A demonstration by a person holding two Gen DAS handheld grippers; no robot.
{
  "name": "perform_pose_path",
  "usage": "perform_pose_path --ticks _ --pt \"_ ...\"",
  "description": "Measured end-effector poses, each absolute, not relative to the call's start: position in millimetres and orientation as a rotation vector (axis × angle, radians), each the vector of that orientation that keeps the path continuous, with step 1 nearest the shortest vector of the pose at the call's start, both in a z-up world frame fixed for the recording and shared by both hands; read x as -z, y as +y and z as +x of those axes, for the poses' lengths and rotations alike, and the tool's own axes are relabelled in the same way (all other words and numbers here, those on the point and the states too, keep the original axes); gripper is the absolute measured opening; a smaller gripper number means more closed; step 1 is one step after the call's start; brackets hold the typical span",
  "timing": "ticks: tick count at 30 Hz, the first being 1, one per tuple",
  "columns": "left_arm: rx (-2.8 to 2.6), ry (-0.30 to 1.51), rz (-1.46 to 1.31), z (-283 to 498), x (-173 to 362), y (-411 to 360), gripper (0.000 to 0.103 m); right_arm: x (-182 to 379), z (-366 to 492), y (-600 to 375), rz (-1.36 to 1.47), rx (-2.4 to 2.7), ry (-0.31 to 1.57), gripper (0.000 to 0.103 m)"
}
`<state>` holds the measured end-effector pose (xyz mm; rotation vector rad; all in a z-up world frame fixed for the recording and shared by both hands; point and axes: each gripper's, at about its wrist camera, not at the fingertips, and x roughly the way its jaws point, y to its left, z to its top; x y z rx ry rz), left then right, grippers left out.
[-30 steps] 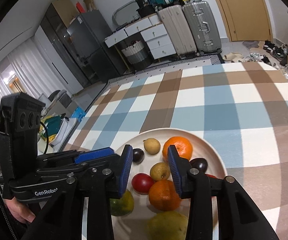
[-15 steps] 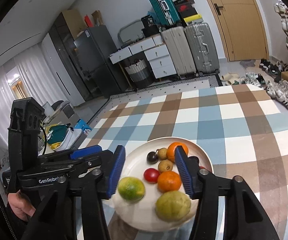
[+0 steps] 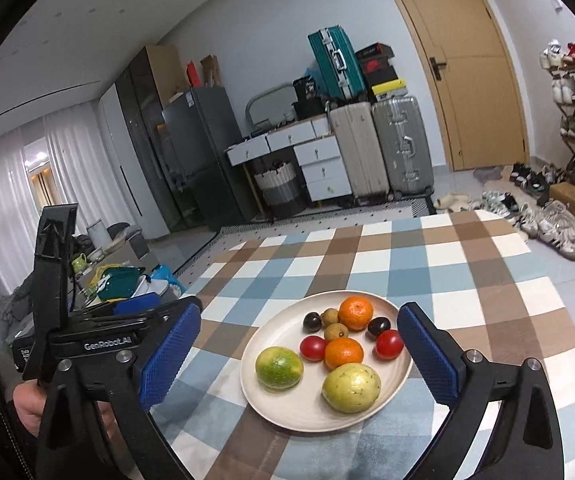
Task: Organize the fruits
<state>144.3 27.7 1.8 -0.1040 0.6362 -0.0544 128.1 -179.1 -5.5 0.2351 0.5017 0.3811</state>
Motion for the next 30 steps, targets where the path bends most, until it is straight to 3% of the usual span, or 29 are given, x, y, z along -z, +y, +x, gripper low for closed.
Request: perform_pose_path --ticks 16,24,30 --pt "-0.083 0.394 -0.006 79.7 19.8 24.0 0.102 29.1 75.8 -181.0 0.11 -0.282 0.356 0.102" --pt "-0.069 0.355 -0.018 61.1 44.1 34.2 0.102 42.7 57.3 -180.5 0.048 -0.187 0.264 0.102" --pt "-0.052 0.337 -0.027 58.4 54.2 37.8 0.102 44.8 64.7 -181.9 0.053 -0.18 0.297 0.102"
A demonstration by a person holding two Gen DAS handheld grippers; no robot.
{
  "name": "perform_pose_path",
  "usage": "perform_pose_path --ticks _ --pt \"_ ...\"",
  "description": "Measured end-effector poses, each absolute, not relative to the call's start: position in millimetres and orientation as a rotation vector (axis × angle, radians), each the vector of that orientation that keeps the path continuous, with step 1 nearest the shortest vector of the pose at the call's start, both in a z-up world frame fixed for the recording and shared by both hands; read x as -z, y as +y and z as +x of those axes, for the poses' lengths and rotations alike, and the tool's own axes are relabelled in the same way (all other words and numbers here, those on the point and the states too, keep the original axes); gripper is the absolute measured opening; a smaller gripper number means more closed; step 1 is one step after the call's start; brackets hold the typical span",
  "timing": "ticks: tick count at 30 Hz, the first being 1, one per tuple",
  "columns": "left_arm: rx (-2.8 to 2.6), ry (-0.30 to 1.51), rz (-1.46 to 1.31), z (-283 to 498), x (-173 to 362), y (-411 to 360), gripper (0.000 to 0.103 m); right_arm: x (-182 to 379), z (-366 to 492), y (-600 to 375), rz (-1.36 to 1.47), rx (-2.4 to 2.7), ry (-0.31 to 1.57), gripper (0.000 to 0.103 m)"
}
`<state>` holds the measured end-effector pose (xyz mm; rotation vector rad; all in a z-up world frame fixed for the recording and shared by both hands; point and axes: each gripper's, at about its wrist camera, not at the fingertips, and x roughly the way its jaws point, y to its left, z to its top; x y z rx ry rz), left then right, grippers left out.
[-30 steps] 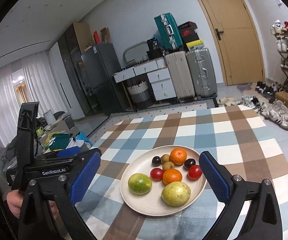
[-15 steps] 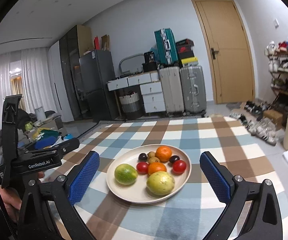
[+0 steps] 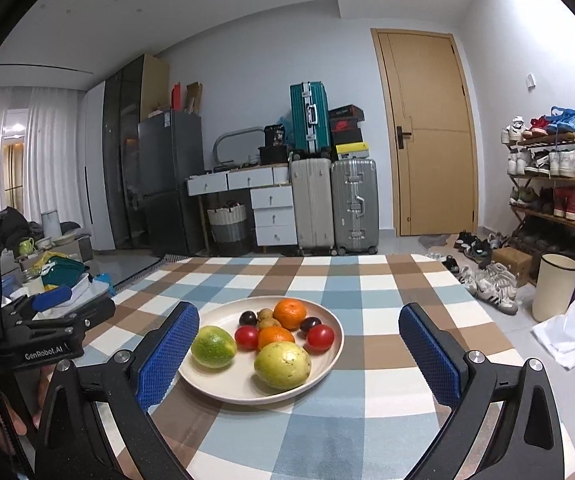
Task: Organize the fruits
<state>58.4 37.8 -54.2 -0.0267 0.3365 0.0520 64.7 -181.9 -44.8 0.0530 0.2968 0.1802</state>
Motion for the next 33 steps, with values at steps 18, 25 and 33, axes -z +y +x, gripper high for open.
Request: perform_pose_path --ticks 18,25,33 --pt "-0.044 0.318 -0.01 53.6 52.7 28.9 0.102 50.4 72.9 -166.3 -0.031 -0.21 0.348 0.102" --pt "-0.044 0.318 -0.01 53.7 52.4 29.3 0.102 50.4 72.9 -166.0 -0.03 -0.21 0.348 0.103" --pt "-0.044 0.318 -0.011 53.4 52.0 28.0 0.102 50.5 72.9 -166.1 -0.03 -0.21 0.348 0.103"
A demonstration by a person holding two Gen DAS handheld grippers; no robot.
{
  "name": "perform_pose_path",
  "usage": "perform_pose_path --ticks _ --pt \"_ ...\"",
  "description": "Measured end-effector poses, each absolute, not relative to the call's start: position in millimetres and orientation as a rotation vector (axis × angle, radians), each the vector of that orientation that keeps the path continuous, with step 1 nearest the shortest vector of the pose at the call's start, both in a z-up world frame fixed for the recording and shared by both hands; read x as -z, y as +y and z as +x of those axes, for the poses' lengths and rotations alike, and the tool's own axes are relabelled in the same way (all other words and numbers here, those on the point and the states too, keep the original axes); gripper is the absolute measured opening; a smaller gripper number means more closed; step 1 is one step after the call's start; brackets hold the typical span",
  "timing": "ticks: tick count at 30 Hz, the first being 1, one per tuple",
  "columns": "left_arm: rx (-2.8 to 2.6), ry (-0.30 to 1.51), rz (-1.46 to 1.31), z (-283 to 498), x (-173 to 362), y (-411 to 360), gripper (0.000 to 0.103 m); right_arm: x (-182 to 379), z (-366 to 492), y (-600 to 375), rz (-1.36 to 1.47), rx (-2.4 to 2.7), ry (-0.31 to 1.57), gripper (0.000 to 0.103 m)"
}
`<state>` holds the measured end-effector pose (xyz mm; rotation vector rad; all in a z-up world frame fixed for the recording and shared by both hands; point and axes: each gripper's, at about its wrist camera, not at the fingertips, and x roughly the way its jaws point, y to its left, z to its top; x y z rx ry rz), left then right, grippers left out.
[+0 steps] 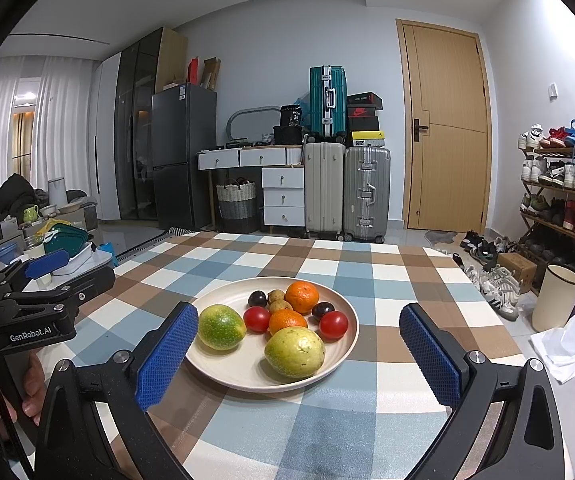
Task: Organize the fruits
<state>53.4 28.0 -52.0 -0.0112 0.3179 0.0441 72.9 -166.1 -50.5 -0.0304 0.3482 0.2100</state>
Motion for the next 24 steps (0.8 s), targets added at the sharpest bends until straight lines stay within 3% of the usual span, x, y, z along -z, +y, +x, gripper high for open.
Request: perform_pose_path --ticks 24 --pt "-0.046 0.318 -0.016 52.9 52.7 26.7 0.102 51.0 74.0 -165.7 -0.031 -0.209 0.349 0.103"
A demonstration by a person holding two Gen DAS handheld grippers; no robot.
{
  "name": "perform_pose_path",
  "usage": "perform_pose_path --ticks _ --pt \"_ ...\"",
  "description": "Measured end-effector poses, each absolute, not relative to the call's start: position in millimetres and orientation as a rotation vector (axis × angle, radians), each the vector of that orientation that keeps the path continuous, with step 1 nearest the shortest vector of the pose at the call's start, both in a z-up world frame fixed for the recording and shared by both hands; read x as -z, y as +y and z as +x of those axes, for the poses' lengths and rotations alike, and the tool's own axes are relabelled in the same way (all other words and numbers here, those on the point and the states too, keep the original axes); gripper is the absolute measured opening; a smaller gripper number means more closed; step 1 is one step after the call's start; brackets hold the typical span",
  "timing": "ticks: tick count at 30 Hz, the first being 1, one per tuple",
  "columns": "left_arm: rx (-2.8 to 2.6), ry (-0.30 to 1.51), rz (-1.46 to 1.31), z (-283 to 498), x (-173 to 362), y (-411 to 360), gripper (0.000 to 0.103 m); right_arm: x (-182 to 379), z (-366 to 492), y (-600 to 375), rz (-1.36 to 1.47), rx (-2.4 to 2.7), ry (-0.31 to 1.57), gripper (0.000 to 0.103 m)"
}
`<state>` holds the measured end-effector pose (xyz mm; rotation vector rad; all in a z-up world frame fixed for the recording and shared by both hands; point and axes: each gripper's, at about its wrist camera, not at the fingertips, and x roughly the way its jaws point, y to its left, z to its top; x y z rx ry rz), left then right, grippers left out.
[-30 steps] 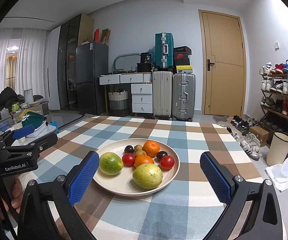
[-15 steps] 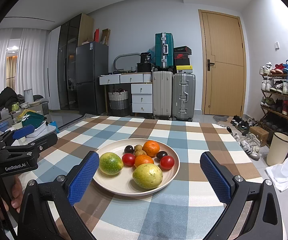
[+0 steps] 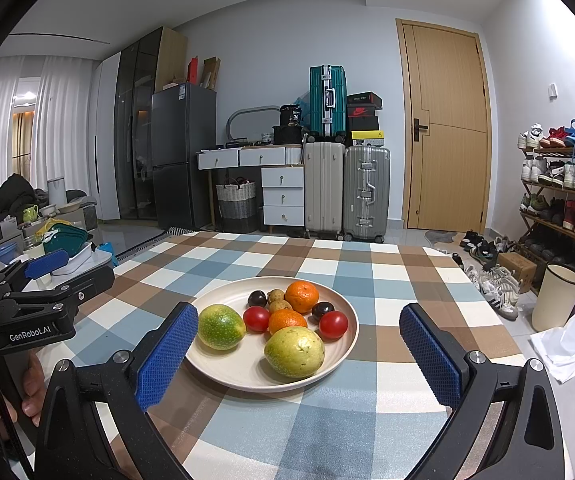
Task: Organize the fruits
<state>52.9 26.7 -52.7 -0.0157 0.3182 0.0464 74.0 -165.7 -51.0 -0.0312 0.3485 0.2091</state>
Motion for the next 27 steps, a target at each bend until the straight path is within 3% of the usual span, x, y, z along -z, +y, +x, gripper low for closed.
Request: perform_pose_path --ticks 27 --pt "-0.046 0.32 -0.022 53.4 53.0 27.6 0.102 51.0 73.9 -165.6 -0.031 -0.209 0.349 0.103"
